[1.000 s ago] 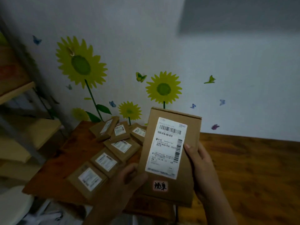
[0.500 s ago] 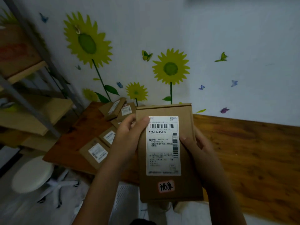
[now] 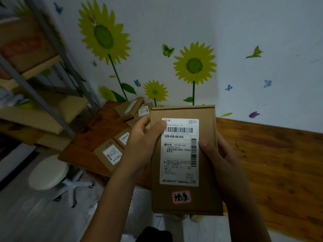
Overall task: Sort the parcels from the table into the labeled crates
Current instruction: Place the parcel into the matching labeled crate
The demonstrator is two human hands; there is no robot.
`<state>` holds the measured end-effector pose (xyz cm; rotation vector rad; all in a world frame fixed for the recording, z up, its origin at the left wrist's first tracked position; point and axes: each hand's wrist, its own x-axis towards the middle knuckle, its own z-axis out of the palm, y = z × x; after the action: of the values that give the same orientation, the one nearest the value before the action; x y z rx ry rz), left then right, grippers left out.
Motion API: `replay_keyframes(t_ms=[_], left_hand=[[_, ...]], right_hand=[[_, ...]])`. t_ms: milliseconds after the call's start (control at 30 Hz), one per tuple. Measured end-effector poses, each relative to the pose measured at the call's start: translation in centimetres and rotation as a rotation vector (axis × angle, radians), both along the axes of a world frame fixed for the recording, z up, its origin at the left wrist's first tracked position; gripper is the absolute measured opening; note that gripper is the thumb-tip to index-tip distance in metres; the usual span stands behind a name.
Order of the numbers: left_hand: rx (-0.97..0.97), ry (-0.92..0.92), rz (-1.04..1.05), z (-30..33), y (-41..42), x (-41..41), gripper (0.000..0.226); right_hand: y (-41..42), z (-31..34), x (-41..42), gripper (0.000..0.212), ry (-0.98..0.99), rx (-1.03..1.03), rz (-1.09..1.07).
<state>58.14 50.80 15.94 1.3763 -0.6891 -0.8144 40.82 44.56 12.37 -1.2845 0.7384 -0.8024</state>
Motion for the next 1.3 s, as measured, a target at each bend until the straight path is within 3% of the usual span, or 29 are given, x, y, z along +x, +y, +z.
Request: replay_keyframes(t_ms=[1300], left_hand=[[-0.054, 0.027, -0.081, -0.35, -0.02, -0.66, 0.03]], right_hand=[[-0.31, -0.41, -0.35, 0.049, -0.031, 0.014, -0.022]])
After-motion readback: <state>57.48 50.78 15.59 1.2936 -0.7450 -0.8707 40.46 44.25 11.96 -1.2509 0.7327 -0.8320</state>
